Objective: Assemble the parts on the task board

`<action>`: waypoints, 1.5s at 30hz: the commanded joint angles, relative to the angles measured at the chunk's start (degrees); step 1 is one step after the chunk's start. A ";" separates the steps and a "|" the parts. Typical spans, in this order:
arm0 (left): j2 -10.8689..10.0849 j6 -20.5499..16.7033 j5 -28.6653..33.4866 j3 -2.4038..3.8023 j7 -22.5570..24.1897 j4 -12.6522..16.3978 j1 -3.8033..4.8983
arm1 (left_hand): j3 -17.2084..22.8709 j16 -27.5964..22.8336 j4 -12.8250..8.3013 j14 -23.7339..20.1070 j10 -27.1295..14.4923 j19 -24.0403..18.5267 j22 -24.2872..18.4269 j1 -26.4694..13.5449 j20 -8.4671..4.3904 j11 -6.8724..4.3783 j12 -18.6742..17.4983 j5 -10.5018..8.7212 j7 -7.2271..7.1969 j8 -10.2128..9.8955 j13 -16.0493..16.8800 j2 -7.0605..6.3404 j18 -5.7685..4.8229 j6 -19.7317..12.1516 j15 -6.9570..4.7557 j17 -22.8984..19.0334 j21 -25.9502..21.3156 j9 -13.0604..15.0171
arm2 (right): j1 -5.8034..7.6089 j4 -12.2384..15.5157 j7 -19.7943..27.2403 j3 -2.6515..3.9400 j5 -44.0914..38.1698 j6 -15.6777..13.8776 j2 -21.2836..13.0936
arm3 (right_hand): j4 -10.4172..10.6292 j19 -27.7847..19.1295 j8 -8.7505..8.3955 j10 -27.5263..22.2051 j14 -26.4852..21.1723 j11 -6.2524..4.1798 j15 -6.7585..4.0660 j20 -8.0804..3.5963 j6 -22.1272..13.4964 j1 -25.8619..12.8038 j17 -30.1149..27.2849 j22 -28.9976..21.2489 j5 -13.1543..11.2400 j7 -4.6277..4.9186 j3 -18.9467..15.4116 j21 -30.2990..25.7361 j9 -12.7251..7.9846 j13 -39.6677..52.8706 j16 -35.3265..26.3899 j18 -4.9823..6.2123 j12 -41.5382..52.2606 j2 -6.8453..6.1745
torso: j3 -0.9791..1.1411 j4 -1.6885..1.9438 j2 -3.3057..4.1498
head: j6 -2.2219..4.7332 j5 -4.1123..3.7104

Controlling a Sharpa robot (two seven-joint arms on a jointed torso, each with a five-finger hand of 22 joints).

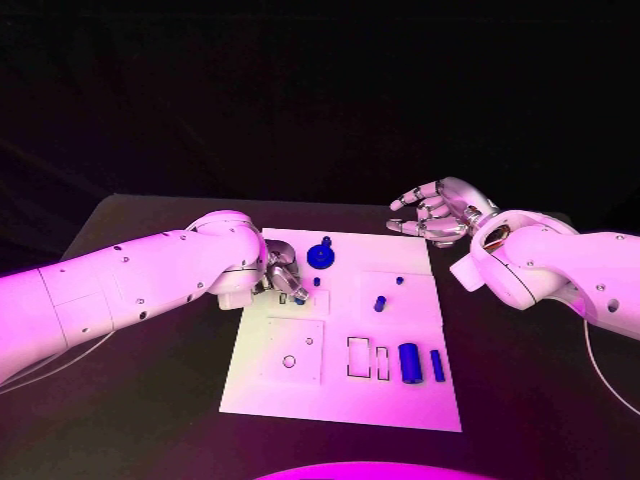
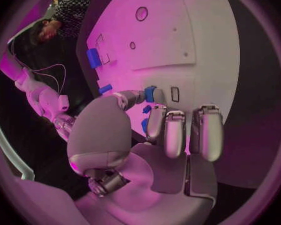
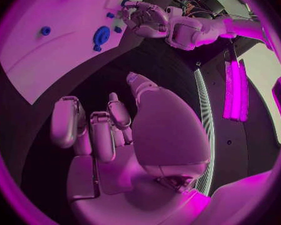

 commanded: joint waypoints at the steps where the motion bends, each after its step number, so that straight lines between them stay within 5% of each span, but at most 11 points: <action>1: 0.47 -0.16 1.40 -0.14 -0.35 0.03 -0.15 | 11.15 0.22 -11.43 5.95 0.47 0.18 0.77 -0.44 -0.52 -0.07 0.18 -0.01 -0.52 -0.32 0.12 0.09 -0.58 0.81 -0.44 15.07 0.07 0.24 | -0.04 0.06 0.32 0.00 -0.57 0.70 0.06 | 0.28 -0.33 0.34 0.14 3.34 -0.41 0.13 0.14 0.38 0.33 4.43 0.51 0.03 -0.19 0.02 -0.34 -0.08 0.02 -0.29 0.38 0.35 0.12 | -0.04 0.03 0.04 | 0.00 -0.04; 20: 0.61 1.40 2.17 -0.19 -0.70 -0.17 -0.15 | 2.14 0.22 -8.65 5.95 0.35 0.32 0.97 -3.14 -1.20 -0.84 -0.12 -1.17 -1.55 -1.66 0.19 -0.55 -0.63 1.68 -1.14 15.07 -0.01 0.69 | -0.04 -0.01 0.43 0.00 -0.57 0.94 0.13 | 0.52 -0.29 0.60 0.09 3.34 -0.47 0.05 0.03 0.34 0.50 4.30 0.43 0.02 -0.25 0.10 -0.57 -0.23 -0.20 -0.41 0.39 0.31 -0.02 | -0.03 0.09 -0.01 | -0.14 -0.14; 34: 0.48 1.01 2.53 -0.20 -0.81 -0.69 -0.15 | -10.80 0.22 -1.43 5.95 -0.54 0.40 1.15 -5.27 -0.97 -0.41 -0.80 -4.62 -1.07 -3.74 -0.36 -1.45 -0.66 2.53 -0.82 15.07 -0.11 0.69 | -0.04 0.04 0.60 0.00 -0.53 0.89 0.09 | 0.56 -0.30 0.62 0.04 3.32 -0.48 0.04 0.03 0.34 0.48 4.22 0.41 0.02 -0.25 0.09 -0.60 -0.24 -0.27 -0.44 0.40 0.27 -0.03 | -0.04 0.06 0.01 | -0.02 -0.12; 45: 0.12 0.75 2.35 -0.19 -0.89 -0.83 -0.15 | -12.49 0.22 0.09 5.95 -0.48 0.38 1.12 -4.85 -0.94 -0.38 -0.75 -5.29 -1.06 -3.96 -0.20 -1.32 -0.64 2.65 -0.79 15.07 -0.15 0.82 | -0.04 0.28 0.62 0.00 -0.52 0.82 0.00 | 0.59 -0.30 0.63 0.05 3.31 -0.48 0.04 0.02 0.33 0.47 4.19 0.40 0.02 -0.25 0.09 -0.62 -0.26 -0.26 -0.46 0.40 0.28 -0.04 | -0.06 0.04 -0.03 | 0.02 -0.08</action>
